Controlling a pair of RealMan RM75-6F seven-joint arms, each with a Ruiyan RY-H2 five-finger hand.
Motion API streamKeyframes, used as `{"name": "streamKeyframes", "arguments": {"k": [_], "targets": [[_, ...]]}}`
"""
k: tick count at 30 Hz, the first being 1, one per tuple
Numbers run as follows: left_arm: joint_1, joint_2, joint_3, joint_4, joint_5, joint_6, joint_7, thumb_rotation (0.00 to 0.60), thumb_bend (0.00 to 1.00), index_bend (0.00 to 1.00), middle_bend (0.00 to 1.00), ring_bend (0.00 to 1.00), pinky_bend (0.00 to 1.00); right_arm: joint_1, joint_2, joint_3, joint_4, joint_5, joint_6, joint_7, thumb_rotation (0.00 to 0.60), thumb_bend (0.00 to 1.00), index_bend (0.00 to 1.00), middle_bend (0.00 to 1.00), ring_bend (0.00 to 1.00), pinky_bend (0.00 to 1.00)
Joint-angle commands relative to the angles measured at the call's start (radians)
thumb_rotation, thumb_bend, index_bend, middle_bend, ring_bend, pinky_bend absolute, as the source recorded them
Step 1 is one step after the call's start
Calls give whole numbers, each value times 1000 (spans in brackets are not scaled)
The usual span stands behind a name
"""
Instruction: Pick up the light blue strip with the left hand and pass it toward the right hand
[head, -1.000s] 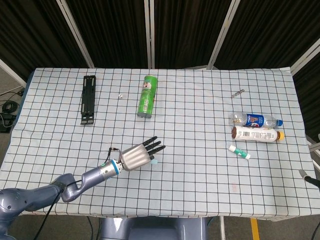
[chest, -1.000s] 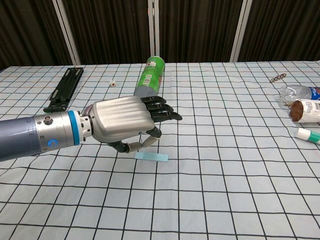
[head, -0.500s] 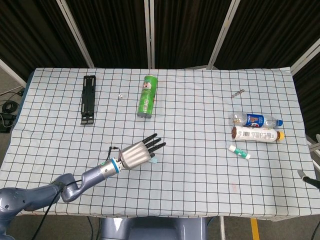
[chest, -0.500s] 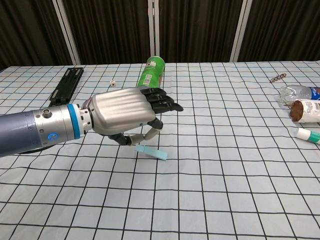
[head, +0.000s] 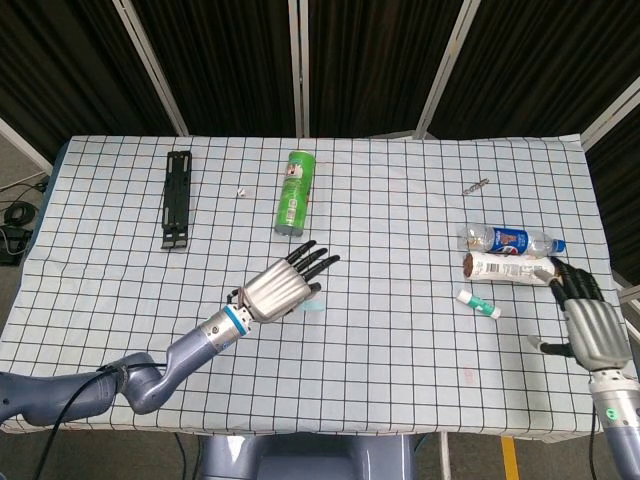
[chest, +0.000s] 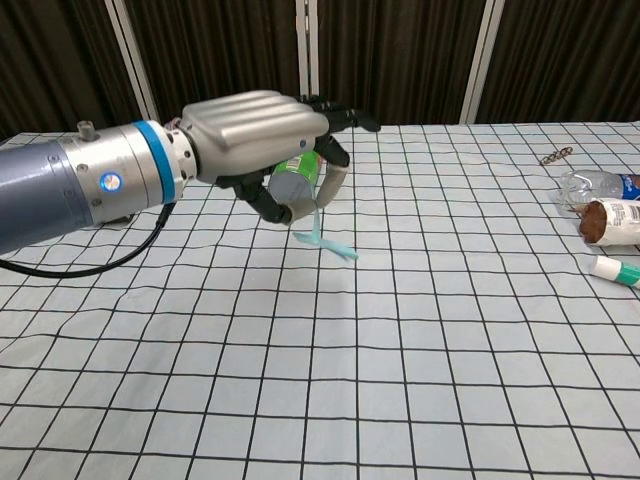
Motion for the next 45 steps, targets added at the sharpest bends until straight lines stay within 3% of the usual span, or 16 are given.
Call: {"name": "streamKeyframes", "arguments": {"k": [1, 6, 14, 27, 35, 45], "targets": [[-8, 65, -82, -143, -165, -38, 138, 600, 574, 851, 0, 0, 0, 81, -10, 14, -34, -8, -91, 22, 600, 0, 269, 0, 0, 0], [-47, 113, -143, -274, -379, -20, 277, 600, 574, 851, 0, 0, 0, 207, -82, 69, -84, 68, -223, 25, 600, 0, 325, 0, 0, 0], [-96, 155, -172, -336, -533, 21, 324, 600, 574, 851, 0, 0, 0, 342, -230, 128, -99, 282, -349, 25, 600, 0, 379, 10, 0, 0], [-157, 134, -160, -315, -631, 37, 283, 600, 574, 851, 0, 0, 0, 439, -409, 168, -96, 458, -242, -107, 600, 123, 459, 41, 0, 0], [-201, 102, -152, -298, -667, 43, 266, 600, 574, 851, 0, 0, 0, 442, -484, 157, -73, 435, -165, -125, 600, 152, 496, 41, 0, 0], [-237, 72, -148, -291, -730, 79, 259, 600, 574, 851, 0, 0, 0, 437, -492, 154, -69, 433, -159, -108, 600, 183, 530, 46, 0, 0]]}}
